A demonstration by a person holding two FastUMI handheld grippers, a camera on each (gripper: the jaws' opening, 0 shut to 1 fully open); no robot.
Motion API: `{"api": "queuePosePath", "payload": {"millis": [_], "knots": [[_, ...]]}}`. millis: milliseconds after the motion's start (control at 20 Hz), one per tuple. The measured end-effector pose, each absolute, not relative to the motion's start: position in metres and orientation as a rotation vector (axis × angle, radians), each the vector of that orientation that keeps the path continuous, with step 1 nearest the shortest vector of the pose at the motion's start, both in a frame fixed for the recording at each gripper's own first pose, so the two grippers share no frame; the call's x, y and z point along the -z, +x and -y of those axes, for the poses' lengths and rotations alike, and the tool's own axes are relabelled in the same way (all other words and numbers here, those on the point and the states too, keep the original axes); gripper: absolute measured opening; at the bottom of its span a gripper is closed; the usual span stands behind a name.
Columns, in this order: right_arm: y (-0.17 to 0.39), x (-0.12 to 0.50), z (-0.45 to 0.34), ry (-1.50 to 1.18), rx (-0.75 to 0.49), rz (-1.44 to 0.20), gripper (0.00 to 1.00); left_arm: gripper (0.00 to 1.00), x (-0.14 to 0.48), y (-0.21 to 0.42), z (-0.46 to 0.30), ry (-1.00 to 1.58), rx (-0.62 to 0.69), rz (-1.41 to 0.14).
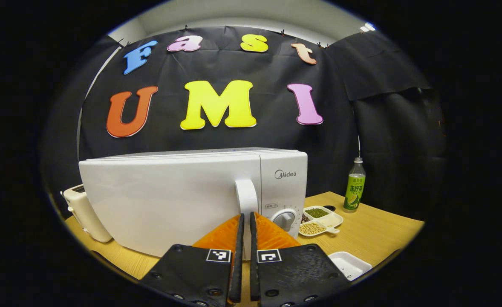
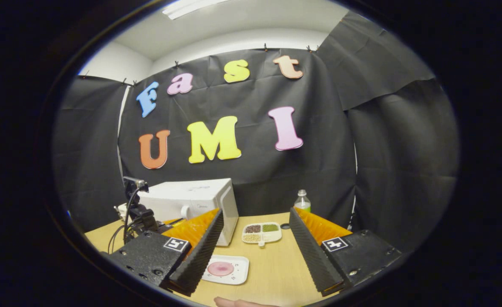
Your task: Open the microwave oven with the left hand, put the food in, and close the microwave oven.
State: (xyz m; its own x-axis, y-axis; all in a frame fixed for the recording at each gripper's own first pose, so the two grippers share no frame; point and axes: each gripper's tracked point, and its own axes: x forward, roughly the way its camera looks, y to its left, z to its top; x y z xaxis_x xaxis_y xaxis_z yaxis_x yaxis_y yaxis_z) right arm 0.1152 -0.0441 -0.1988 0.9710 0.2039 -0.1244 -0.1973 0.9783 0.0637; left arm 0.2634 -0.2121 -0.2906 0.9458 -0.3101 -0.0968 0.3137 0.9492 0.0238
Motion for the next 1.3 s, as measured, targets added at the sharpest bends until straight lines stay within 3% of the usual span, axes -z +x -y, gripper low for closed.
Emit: {"api": "queuePosePath", "payload": {"millis": [500,550,600,650,700,850,950,1000,1050,1100,1200,1300], "knots": [[0.120,0.225,0.049,0.066,-0.223,-0.166,0.99,0.08,0.289,0.264,0.209,-0.039,0.327,-0.080],[0.123,0.230,0.051,0.071,-0.221,-0.175,0.92,0.05,0.289,0.264,0.209,-0.042,0.326,-0.080],[0.126,0.234,0.053,0.076,-0.221,-0.187,0.92,0.02,0.286,0.261,0.220,-0.061,0.364,-0.084],[0.128,0.239,0.052,0.081,-0.221,-0.198,0.99,0.23,0.290,0.264,0.227,-0.052,0.365,-0.076],[0.130,0.242,0.051,0.086,-0.225,-0.209,0.99,0.43,0.285,0.264,0.224,-0.022,0.348,-0.066],[0.130,0.248,0.047,0.105,-0.243,-0.228,0.99,0.49,0.296,0.269,0.211,0.035,0.262,-0.091],[0.130,0.248,0.047,0.101,-0.246,-0.225,0.99,0.61,0.309,0.269,0.209,-0.003,0.243,-0.133],[0.130,0.249,0.049,0.096,-0.242,-0.222,0.99,0.51,0.307,0.276,0.208,-0.002,0.232,-0.125],[0.132,0.251,0.051,0.092,-0.237,-0.225,0.99,0.59,0.310,0.279,0.209,-0.004,0.241,-0.143],[0.132,0.252,0.052,0.092,-0.236,-0.228,0.99,0.58,0.311,0.281,0.216,-0.024,0.269,-0.151],[0.134,0.255,0.054,0.092,-0.232,-0.236,0.99,0.33,0.309,0.289,0.220,-0.048,0.275,-0.164],[0.137,0.260,0.056,0.093,-0.232,-0.245,0.99,0.27,0.307,0.290,0.219,-0.046,0.243,-0.173]]}}
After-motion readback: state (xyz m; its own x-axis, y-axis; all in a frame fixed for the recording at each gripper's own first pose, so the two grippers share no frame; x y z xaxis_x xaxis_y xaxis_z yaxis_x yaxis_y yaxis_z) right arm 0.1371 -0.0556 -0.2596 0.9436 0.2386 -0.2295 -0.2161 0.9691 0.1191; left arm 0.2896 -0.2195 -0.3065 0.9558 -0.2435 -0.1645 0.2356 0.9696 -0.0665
